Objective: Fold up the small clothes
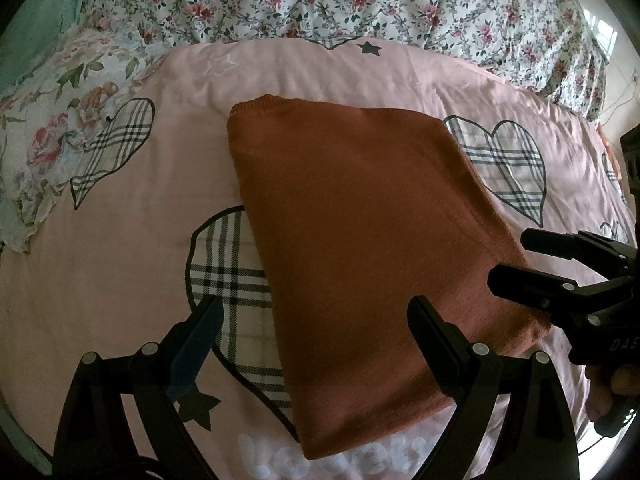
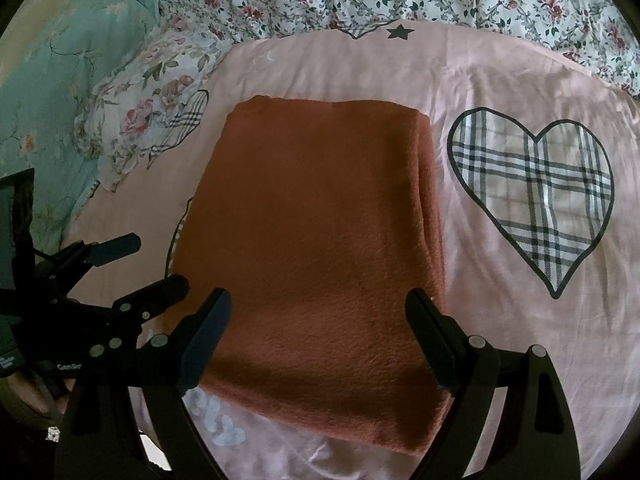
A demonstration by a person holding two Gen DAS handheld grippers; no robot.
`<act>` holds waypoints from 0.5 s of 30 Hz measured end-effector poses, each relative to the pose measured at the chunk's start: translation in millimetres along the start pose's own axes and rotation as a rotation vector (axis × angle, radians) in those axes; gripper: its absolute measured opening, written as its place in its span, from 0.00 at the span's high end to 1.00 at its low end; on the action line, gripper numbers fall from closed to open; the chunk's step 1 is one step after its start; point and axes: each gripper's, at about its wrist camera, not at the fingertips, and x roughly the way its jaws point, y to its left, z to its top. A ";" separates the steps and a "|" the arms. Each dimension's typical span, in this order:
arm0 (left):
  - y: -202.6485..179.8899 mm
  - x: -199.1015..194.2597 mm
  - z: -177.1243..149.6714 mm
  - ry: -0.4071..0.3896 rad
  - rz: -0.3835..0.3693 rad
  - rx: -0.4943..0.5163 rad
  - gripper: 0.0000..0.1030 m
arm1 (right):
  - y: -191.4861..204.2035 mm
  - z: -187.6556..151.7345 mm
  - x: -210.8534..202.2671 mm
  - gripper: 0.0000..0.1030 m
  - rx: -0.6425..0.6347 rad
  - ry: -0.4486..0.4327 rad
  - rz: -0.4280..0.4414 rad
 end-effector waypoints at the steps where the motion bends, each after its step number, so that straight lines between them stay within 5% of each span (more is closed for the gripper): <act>1: -0.2 -0.3 0.0 -0.001 0.001 -0.001 0.09 | 0.1 -0.1 0.1 0.14 0.000 0.000 0.000; 15: -0.3 -0.5 1.6 -0.006 0.003 0.004 0.09 | -0.8 1.4 -0.9 0.14 0.002 -0.003 0.000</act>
